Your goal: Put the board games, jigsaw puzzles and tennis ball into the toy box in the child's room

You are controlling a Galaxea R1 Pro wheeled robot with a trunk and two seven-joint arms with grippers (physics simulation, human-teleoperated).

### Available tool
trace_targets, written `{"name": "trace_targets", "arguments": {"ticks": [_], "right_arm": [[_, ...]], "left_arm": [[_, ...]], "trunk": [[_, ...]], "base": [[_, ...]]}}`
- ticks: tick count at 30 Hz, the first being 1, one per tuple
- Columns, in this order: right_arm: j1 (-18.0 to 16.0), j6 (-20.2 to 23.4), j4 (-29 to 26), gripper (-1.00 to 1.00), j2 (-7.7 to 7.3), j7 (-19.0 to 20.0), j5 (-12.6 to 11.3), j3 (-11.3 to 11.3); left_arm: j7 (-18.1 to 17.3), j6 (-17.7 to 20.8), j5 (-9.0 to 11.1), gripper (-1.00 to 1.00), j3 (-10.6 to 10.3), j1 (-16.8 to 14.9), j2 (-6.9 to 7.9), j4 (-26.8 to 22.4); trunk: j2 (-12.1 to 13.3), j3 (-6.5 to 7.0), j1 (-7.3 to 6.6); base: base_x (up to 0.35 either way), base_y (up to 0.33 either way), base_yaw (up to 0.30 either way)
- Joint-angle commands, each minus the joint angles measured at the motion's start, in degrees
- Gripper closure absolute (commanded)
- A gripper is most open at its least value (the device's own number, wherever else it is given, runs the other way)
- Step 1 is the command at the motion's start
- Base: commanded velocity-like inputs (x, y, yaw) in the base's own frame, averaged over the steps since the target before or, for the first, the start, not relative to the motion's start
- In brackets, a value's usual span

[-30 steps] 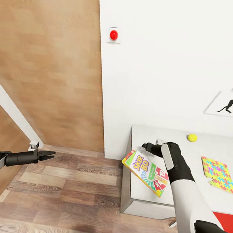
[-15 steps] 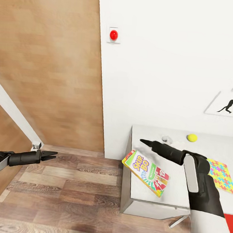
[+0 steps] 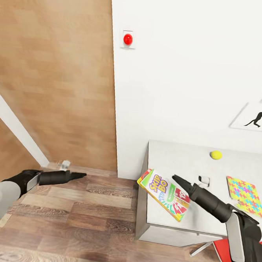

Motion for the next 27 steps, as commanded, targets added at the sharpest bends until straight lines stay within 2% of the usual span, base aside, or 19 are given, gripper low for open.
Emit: {"name": "trace_targets", "arguments": {"ticks": [1,3,5,8,15,27], "right_arm": [[0.1,0.1,0.0,-1.00,-0.01,0.4,-0.2,-0.3],[0.4,-0.3,-0.1,-1.00,-0.01,0.9,-0.2,-1.3],[0.5,-0.6,-0.1,-1.00,0.03,1.3,-0.2,-2.0],[0.6,-0.7,-0.1,-1.00,0.04,1.5,-0.2,-2.6],[0.6,-0.8,-0.1,-1.00,0.05,1.6,-0.2,-3.0],[0.6,-0.8,-0.1,-1.00,0.04,1.6,-0.2,-3.1]], "left_arm": [[1.0,0.7,0.5,-1.00,-0.4,-0.1,-0.87,-0.2],[4.3,0.8,0.5,-1.00,-0.4,-0.1,-2.74,-0.9],[6.7,0.8,0.5,-1.00,-0.3,-0.1,-3.97,-1.3],[8.7,0.8,0.6,-1.00,-0.3,-0.1,-4.90,-1.7],[9.8,0.9,0.6,-1.00,-0.3,-0.1,-5.47,-1.8],[10.1,1.0,0.6,-1.00,-0.4,-0.1,-6.01,-1.8]], "trunk": [[-0.1,-0.09,0.03],[-0.1,-0.08,0.03],[-0.1,-0.03,0.03],[-0.1,0.10,0.03],[-0.1,0.43,0.03],[-0.1,0.49,0.03]], "base": [[0.000,0.000,0.000],[0.000,0.000,-0.018],[0.000,0.000,-0.084],[0.000,0.000,-0.159],[0.015,-0.041,-0.169],[0.047,-0.153,-0.020]]}}
